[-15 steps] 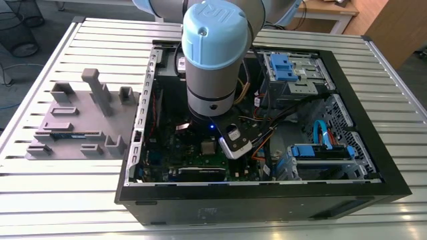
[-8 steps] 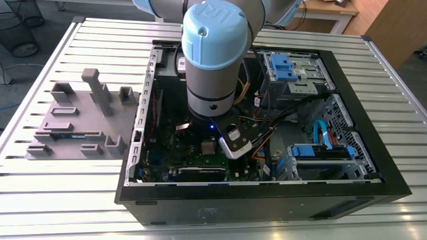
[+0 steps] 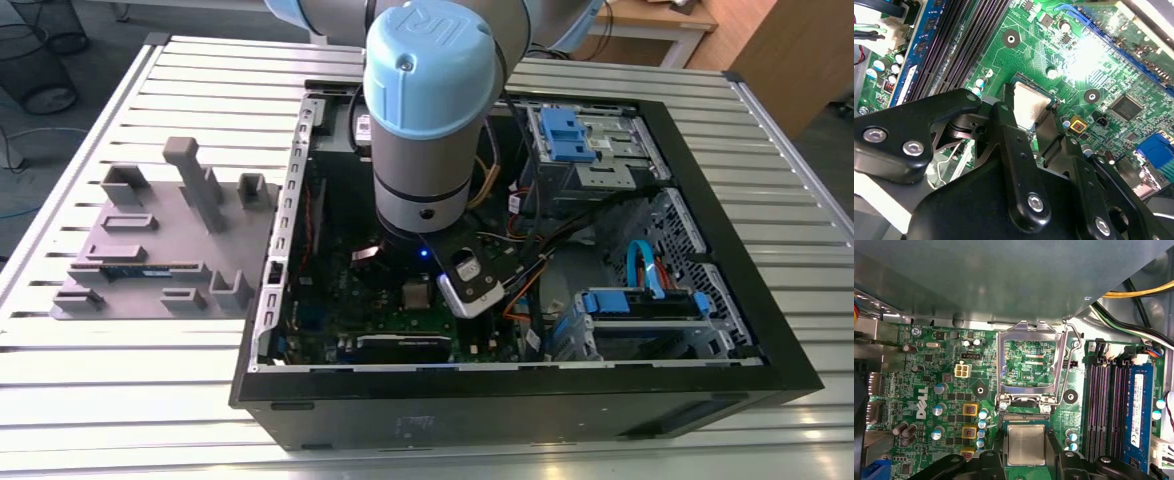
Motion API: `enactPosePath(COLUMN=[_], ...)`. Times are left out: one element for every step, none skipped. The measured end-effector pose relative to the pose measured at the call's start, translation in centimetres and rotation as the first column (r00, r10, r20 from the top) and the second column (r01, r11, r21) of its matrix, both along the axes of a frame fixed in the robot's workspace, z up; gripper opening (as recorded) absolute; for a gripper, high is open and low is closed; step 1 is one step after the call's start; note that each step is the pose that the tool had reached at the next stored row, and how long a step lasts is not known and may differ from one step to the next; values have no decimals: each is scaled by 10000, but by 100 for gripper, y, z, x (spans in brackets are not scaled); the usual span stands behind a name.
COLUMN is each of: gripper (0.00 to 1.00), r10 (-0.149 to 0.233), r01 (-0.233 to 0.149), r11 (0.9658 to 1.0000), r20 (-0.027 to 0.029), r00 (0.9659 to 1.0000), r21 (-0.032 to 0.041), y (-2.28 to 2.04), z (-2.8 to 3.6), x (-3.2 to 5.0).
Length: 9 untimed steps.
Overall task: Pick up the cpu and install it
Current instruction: 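Place the cpu into insertion slot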
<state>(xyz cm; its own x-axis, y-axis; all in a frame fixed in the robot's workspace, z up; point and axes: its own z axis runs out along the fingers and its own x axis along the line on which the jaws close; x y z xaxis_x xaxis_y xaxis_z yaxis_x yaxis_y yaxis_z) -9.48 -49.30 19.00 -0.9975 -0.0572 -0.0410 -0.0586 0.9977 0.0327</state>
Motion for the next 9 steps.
enactPosePath(gripper=[42, 42, 42, 42, 42, 42, 42, 42, 42], r10=[0, 0, 0, 0, 0, 0, 0, 0, 0], r01=[0, 0, 0, 0, 0, 0, 0, 0, 0], r11=[10000, 10000, 10000, 10000, 10000, 10000, 10000, 10000, 10000], r20=[0, 0, -1, 0, 0, 0, -1, 0, 0], r00=[10000, 10000, 10000, 10000, 10000, 10000, 10000, 10000, 10000], r21=[0, -1, 0, 0, 0, 0, -1, -1, 0], y=[0, 0, 0, 0, 0, 0, 0, 0, 0], z=[0, 0, 0, -1, -1, -1, -1, -1, -1], x=[0, 0, 0, 0, 0, 0, 0, 0, 0])
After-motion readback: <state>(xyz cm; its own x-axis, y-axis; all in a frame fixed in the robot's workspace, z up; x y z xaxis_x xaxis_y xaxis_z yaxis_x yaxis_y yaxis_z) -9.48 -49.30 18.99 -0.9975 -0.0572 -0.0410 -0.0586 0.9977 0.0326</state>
